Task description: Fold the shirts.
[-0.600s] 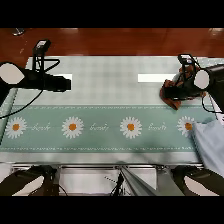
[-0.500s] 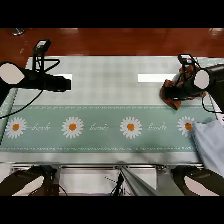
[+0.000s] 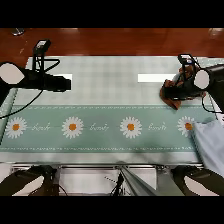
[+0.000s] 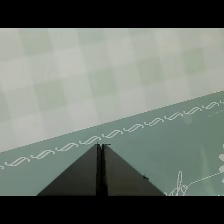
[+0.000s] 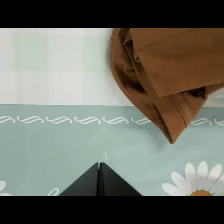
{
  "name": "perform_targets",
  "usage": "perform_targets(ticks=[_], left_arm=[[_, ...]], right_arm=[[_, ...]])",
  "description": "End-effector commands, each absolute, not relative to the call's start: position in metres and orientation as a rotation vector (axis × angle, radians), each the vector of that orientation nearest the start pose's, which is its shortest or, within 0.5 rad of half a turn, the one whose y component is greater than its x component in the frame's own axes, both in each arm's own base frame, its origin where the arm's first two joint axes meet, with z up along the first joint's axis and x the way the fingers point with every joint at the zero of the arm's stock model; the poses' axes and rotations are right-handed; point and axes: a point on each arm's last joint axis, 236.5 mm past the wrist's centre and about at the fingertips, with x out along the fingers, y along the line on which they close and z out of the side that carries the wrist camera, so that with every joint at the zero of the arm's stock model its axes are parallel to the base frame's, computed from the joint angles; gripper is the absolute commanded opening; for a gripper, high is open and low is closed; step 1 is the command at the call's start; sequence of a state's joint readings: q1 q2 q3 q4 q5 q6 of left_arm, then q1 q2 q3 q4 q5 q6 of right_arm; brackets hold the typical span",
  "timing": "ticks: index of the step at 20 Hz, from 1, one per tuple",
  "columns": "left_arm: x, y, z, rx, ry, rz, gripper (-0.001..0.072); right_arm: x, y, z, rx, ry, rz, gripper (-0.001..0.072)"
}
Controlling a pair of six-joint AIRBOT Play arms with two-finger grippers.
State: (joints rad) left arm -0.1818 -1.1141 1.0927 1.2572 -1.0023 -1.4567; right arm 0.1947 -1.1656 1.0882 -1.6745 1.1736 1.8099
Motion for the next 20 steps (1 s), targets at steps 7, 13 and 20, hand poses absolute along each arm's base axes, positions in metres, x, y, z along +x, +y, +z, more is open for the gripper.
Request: perform_targets(ticks=[7,13,20], left_arm=[[0.405,-0.13,0.086,-0.108,0.89,-0.35,0.0019],[0.446,-0.126,0.105,-0.13,0.712,-0.306,0.0622],[0.456,-0.125,0.064,-0.132,0.791,-0.288,0.07]], right_arm=[[0.439,0.03,0.073,-0.18,0.834,-0.041,0.0024],[0.475,-0.061,0.059,-0.098,0.751,-0.258,0.0635],[0.449,-0.156,-0.032,0.236,0.931,-0.467,0.0629]])
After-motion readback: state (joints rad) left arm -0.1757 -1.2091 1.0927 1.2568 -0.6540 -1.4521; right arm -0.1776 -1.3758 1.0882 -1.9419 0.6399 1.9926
